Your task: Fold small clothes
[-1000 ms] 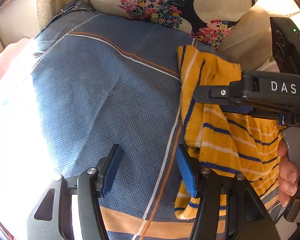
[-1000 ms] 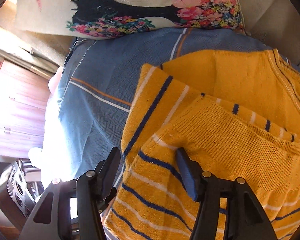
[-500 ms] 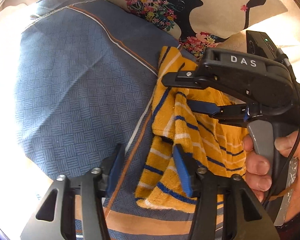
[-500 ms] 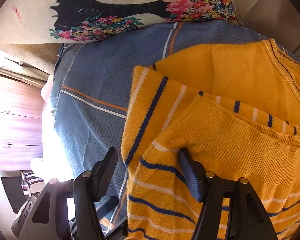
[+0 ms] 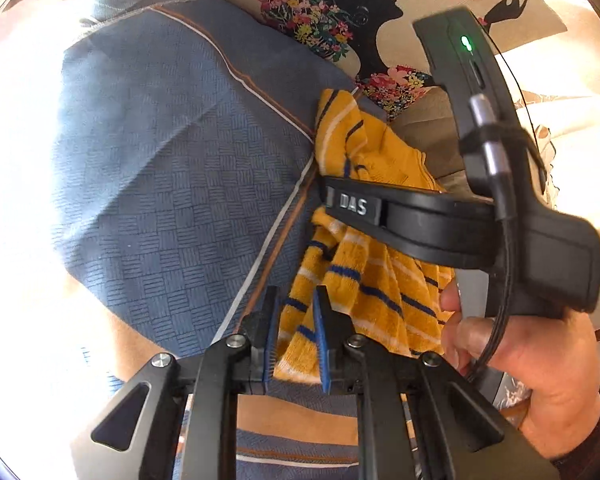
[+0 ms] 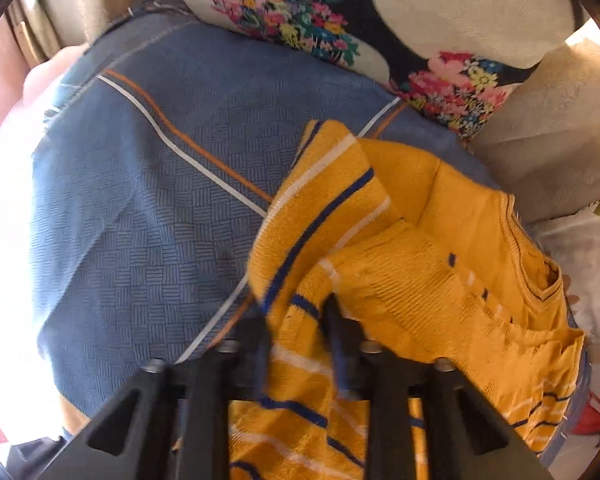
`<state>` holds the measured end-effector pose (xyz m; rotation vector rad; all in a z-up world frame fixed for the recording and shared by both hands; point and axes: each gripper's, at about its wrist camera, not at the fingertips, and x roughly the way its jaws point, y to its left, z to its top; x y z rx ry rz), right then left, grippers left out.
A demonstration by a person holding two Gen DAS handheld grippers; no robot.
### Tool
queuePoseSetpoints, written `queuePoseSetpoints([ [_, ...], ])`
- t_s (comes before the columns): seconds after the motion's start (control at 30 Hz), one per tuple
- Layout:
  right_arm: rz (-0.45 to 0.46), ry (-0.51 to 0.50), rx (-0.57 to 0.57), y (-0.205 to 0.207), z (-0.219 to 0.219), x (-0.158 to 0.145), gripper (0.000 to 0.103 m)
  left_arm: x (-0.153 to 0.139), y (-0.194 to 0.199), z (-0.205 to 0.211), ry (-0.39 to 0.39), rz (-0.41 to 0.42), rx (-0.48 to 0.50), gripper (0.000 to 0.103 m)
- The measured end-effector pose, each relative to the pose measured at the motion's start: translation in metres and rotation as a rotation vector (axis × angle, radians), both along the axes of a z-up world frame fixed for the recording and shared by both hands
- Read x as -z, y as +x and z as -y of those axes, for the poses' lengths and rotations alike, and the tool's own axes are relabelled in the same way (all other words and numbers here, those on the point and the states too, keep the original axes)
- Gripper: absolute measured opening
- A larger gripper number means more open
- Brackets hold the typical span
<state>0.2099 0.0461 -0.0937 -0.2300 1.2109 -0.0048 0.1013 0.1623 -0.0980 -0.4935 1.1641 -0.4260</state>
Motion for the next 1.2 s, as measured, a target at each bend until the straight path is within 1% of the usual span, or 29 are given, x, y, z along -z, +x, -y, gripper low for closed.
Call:
queuePoseSetpoints([
  [0.03,0.009,0.06,0.008,-0.003,0.011,-0.007,0.015,-0.007,-0.004,-0.005,0.001,0.014,-0.01,0.015],
  [0.13,0.05,0.224,0.035,-0.014,0.043,-0.028,0.014,-0.022,-0.014,-0.021,0.024,0.042,-0.055,0.016],
  [0.2,0.081,0.309,0.062,-0.025,0.069,-0.041,0.014,-0.028,-0.02,-0.027,0.046,0.05,-0.079,0.016],
  [0.27,0.121,0.413,0.097,-0.04,0.108,-0.055,0.014,-0.032,-0.022,-0.032,0.081,0.059,-0.09,0.016],
  [0.33,0.164,0.48,0.14,-0.058,0.149,-0.068,0.014,-0.035,-0.027,-0.031,0.111,0.06,-0.086,0.016],
  [0.4,0.198,0.503,0.178,-0.077,0.182,-0.074,0.014,-0.035,-0.031,-0.023,0.135,0.061,-0.072,0.016],
  [0.5,0.23,0.516,0.257,-0.108,0.252,-0.074,0.013,-0.037,-0.038,0.003,0.162,0.078,-0.025,0.017],
  [0.53,0.231,0.518,0.281,-0.115,0.27,-0.071,0.013,-0.039,-0.039,0.016,0.171,0.088,-0.002,0.019],
  [0.6,0.238,0.536,0.338,-0.133,0.312,-0.063,0.013,-0.045,-0.041,0.043,0.178,0.112,0.046,0.029],
  [0.7,0.251,0.547,0.425,-0.152,0.368,-0.048,0.013,-0.052,-0.044,0.092,0.184,0.151,0.137,0.031],
  [0.8,0.239,0.593,0.497,-0.167,0.406,-0.027,0.013,-0.053,-0.046,0.143,0.192,0.177,0.22,0.032],
  [0.87,0.235,0.637,0.523,-0.175,0.416,-0.016,0.014,-0.053,-0.047,0.178,0.204,0.196,0.273,0.032],
  [0.93,0.241,0.692,0.535,-0.182,0.425,-0.007,0.014,-0.05,-0.045,0.212,0.206,0.211,0.324,0.034],
  [0.97,0.246,0.705,0.533,-0.183,0.426,-0.006,0.014,-0.047,-0.045,0.228,0.22,0.214,0.348,0.037],
  [1.03,0.251,0.7,0.522,-0.182,0.428,-0.007,0.013,-0.038,-0.041,0.255,0.246,0.221,0.39,0.038],
  [1.1,0.257,0.671,0.505,-0.186,0.43,-0.011,0.013,-0.031,-0.048,0.273,0.305,0.242,0.405,0.052],
  [1.17,0.265,0.658,0.496,-0.186,0.419,-0.008,0.013,-0.025,-0.05,0.284,0.349,0.248,0.413,0.053],
  [1.2,0.269,0.655,0.494,-0.19,0.418,-0.008,0.013,-0.024,-0.052,0.286,0.357,0.248,0.411,0.053],
])
